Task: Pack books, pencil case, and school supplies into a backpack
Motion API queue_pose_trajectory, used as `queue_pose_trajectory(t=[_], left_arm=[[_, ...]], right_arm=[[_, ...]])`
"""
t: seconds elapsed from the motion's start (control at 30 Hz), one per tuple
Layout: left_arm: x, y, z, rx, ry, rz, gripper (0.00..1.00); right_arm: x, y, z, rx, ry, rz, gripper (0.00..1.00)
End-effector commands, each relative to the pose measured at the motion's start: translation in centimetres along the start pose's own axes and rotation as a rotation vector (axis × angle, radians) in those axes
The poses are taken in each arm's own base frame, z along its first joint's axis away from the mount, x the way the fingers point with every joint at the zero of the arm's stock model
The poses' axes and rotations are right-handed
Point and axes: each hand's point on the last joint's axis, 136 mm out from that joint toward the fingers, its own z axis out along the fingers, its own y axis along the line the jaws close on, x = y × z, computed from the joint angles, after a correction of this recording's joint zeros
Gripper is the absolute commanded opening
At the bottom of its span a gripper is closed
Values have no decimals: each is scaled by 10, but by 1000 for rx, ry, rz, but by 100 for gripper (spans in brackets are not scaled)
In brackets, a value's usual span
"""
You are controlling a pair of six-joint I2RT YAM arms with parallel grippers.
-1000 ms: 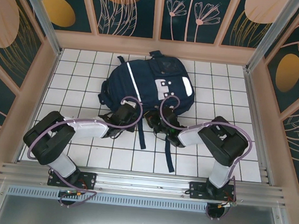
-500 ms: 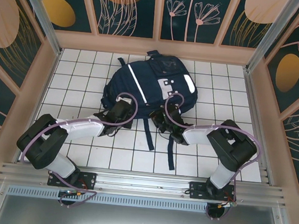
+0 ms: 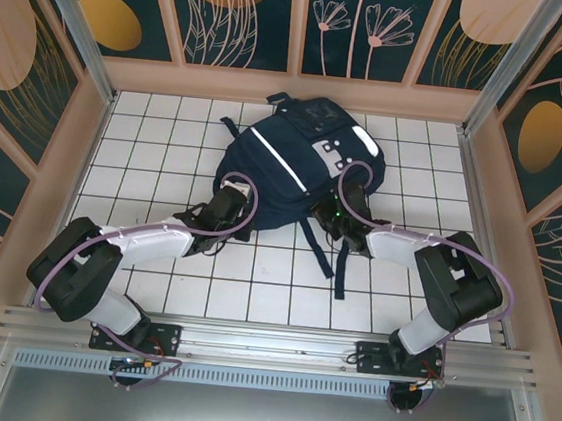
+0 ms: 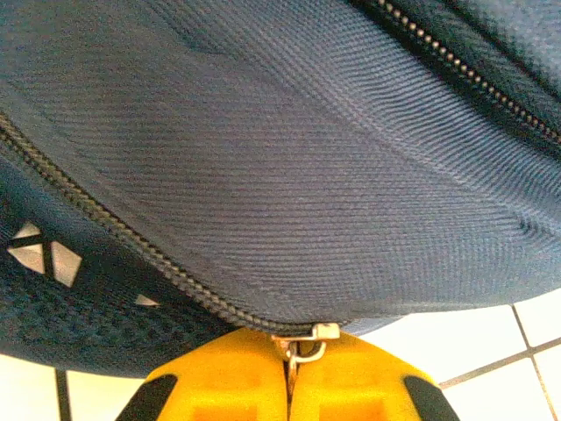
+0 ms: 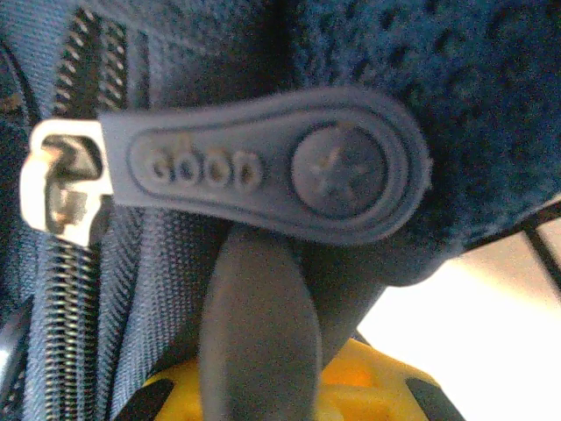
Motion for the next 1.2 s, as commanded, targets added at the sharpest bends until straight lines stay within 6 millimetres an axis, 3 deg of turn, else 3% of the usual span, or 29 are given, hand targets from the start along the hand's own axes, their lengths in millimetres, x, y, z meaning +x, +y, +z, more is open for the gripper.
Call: queue_pose_trajectory(t=[0.0, 0.23, 0.4, 0.47, 0.53, 0.63, 0.77, 0.93, 1.03, 1.17], left_arm=[[-7, 20, -4, -80, -22, -39, 0], [-6, 4, 1, 2, 6, -31, 0], [-2, -18, 12, 114, 39, -49, 0], [-1, -25, 18, 137, 54, -53, 0], [-2, -30, 22, 156, 57, -59, 0], [-9, -39, 23, 190, 43, -69, 0], [-16, -56, 24, 269, 39, -62, 0], [-13, -75, 30, 322, 66, -40, 0], [-15, -85, 27, 349, 55, -30, 0], [-17, -96, 25, 369, 54, -15, 0]], right_arm=[[-72, -38, -15, 186, -241, -1, 0], [-119, -46, -14, 206, -283, 25, 0], [-116, -5, 36, 80, -57, -80, 11], [-120, 7, 48, 67, -37, -111, 22], [-121, 19, 50, 59, -37, -155, 41], [-118, 29, 30, 124, -134, -244, 65], [-93, 33, -8, 62, -155, -212, 67], [-35, 44, -36, -194, 4, -99, 65], [-8, 52, -41, -271, 73, -60, 66], [19, 60, -31, -294, 141, -40, 67]])
